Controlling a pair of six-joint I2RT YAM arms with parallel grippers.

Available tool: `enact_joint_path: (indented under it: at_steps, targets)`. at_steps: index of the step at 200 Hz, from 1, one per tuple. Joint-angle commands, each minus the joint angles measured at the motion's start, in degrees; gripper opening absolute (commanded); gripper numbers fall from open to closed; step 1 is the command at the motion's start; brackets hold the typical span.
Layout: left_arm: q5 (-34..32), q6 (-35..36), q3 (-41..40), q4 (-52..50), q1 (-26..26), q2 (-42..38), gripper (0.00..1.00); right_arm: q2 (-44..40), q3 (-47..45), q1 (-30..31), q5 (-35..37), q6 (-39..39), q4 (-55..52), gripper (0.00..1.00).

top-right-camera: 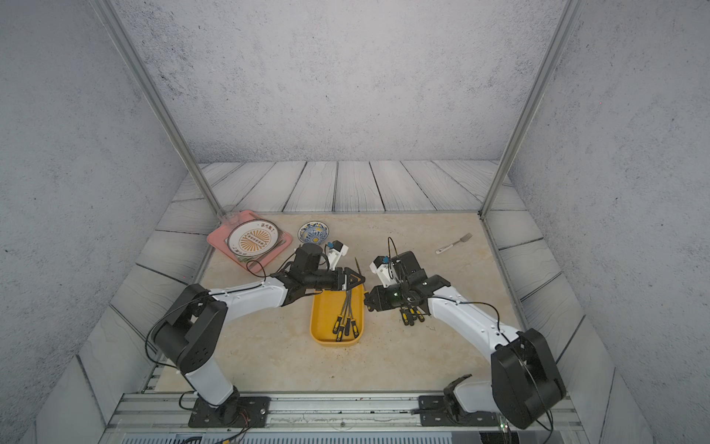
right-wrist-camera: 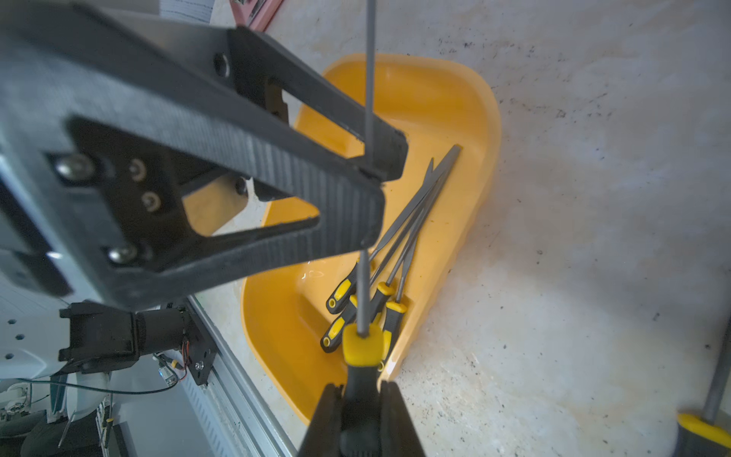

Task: Put the file tool into the storage box
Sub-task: Place the file tool in the storage box.

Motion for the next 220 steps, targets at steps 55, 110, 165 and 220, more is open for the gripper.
enact_joint_path:
  at_steps: [55,110,165,220]
  targets:
    - [0.43,-1.89,1.67,2.56,-0.25,3.04,0.24,-0.87,-0.12,0.66,-6.1,-1.61,3.41,0.0]
    - [1.22,-2.09,1.66,3.36,-0.25,2.99,0.0,0.43,0.54,0.68,-7.24,-2.16,3.59,0.01]
    - [-0.46,1.12,0.6,-1.36,-0.07,0.3,0.0,-0.17,1.0,0.78,-3.64,-1.89,1.22,0.48]
    - [-6.34,9.24,-4.69,-11.83,-0.07,-4.79,0.0,-0.25,0.24,0.76,-0.47,-1.93,0.09,0.5]
